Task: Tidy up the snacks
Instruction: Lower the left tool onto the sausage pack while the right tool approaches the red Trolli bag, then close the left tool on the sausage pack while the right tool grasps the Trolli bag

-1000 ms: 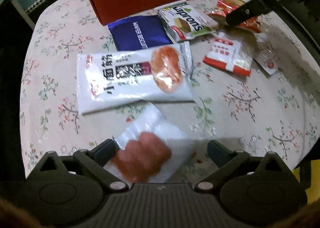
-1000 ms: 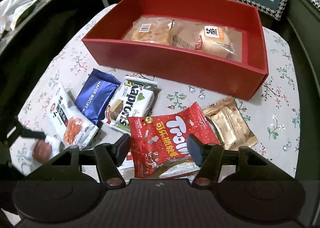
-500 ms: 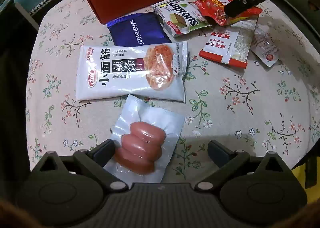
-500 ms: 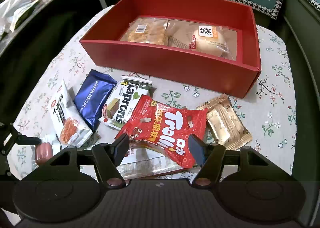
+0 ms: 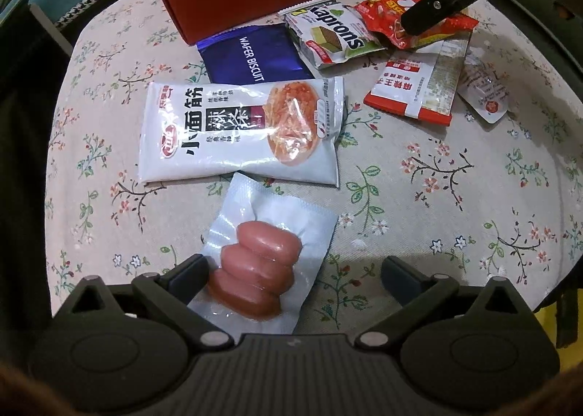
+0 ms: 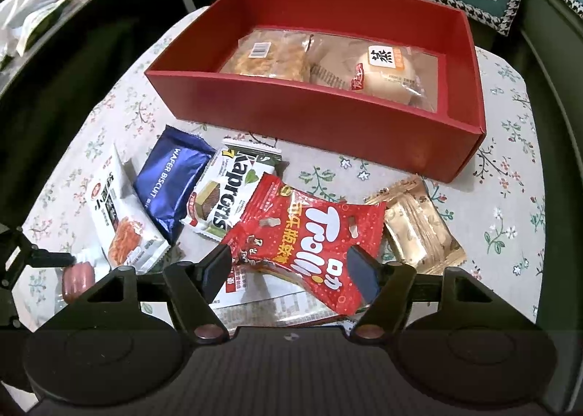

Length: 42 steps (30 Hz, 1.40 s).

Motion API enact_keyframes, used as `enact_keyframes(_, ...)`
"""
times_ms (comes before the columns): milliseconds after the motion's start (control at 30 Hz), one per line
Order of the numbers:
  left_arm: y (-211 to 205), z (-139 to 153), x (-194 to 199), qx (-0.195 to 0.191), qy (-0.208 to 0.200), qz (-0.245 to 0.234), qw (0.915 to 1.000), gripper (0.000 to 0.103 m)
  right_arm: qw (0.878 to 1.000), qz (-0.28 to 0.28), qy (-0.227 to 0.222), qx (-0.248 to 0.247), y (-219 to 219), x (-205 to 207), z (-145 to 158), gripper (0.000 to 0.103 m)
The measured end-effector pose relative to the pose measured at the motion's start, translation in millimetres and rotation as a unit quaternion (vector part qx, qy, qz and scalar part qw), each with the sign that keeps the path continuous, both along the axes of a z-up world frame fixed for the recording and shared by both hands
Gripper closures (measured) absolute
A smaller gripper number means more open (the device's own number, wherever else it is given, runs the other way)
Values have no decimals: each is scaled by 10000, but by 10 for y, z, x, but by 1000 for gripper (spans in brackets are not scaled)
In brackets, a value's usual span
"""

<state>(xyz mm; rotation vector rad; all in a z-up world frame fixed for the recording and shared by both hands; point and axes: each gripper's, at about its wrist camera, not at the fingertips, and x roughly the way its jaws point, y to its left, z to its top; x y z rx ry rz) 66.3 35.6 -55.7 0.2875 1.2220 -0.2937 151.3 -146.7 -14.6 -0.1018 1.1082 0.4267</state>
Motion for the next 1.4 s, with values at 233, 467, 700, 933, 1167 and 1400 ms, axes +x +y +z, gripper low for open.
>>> enact_keyframes(233,131,91,-57,-422,-216,494,9977,0,9998,-170,-81,109,-112,10,77,27)
enact_keyframes(467,189,62,26,-468,-192,767,9958,0,9995,-256,-81,145,-174,5,88,27)
enact_keyframes(700,66,-78,180,-397,-121,631,9971,0,9997,-195,-86,149,-164,-13,108,27)
enact_keyframes(933,80,69,87,-721,-286,883,9931,0,9987,-441,-96,229,-323,67,139,27)
enact_keyframes(1167,87,219,115,-928,-498,1028,9891,0,9972,-683,-78,306,-368,133,99,20)
enact_keyframes(1400,118,372,148,-1411,-534,1096,9825,6,9996,-36,-193,184,-85,173,143,19)
